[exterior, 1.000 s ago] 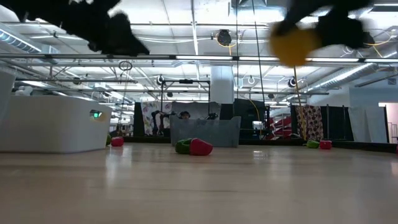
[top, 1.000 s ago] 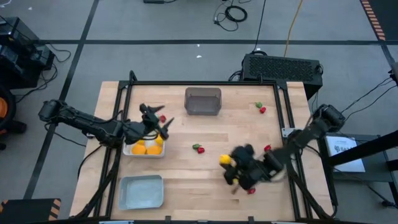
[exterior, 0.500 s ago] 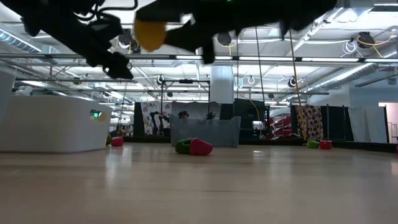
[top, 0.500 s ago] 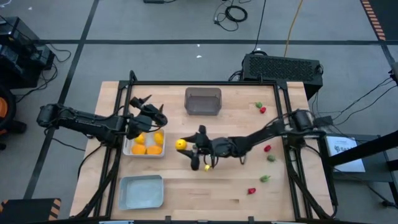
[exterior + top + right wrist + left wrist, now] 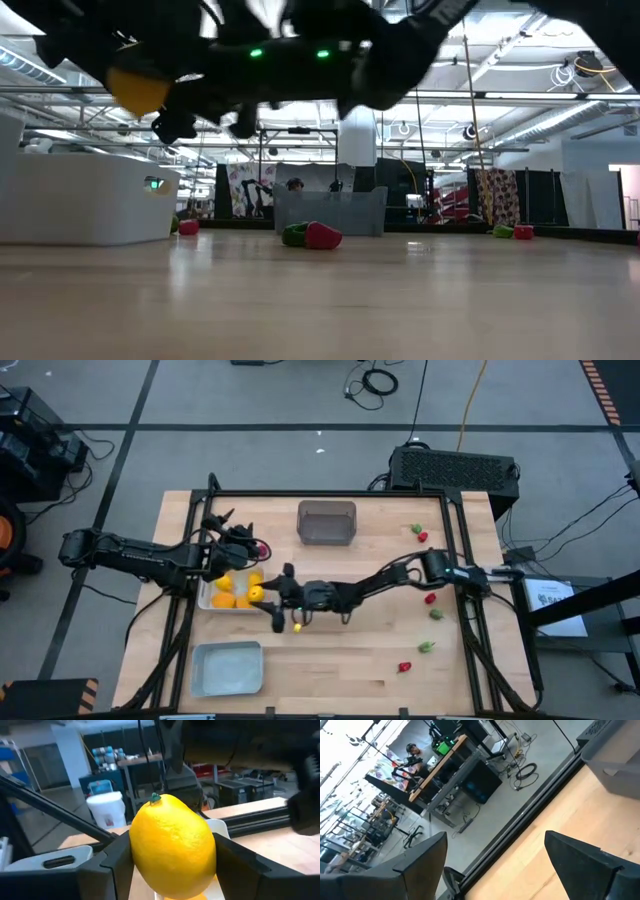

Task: Sort produce into baskets
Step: Put the lemon into the white bin, then put the red chili pepper into the black transparent bin

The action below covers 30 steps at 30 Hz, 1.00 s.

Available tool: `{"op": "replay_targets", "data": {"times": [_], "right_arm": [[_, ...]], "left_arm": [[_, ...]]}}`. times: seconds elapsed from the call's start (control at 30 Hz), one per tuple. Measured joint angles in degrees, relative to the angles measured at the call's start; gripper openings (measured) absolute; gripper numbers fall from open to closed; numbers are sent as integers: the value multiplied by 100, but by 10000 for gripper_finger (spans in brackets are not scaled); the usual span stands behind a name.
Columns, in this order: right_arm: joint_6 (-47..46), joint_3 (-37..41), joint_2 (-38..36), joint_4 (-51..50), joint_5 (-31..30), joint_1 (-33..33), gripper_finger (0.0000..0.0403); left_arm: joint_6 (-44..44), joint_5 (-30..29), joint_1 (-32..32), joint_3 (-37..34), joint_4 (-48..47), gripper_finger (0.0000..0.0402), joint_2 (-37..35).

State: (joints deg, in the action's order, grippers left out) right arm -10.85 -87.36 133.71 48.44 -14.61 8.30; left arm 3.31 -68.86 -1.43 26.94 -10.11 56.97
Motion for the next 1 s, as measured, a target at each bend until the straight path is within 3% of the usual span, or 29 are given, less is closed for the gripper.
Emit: {"op": "replay_targets", "data": {"times": [0.33, 0.83, 1.0], "right_arm": [[5, -1433, 715, -1322, -21, -99, 219], [4, -1737, 712, -2043, 111, -122, 304], [102, -1737, 314, -3142, 571, -116, 308]], "left_arm": [[-20, 8, 0, -2, -49, 341, 1], [-295, 45, 0, -2, -145, 341, 1], [-302, 138, 2, -2, -234, 341, 0]]}}
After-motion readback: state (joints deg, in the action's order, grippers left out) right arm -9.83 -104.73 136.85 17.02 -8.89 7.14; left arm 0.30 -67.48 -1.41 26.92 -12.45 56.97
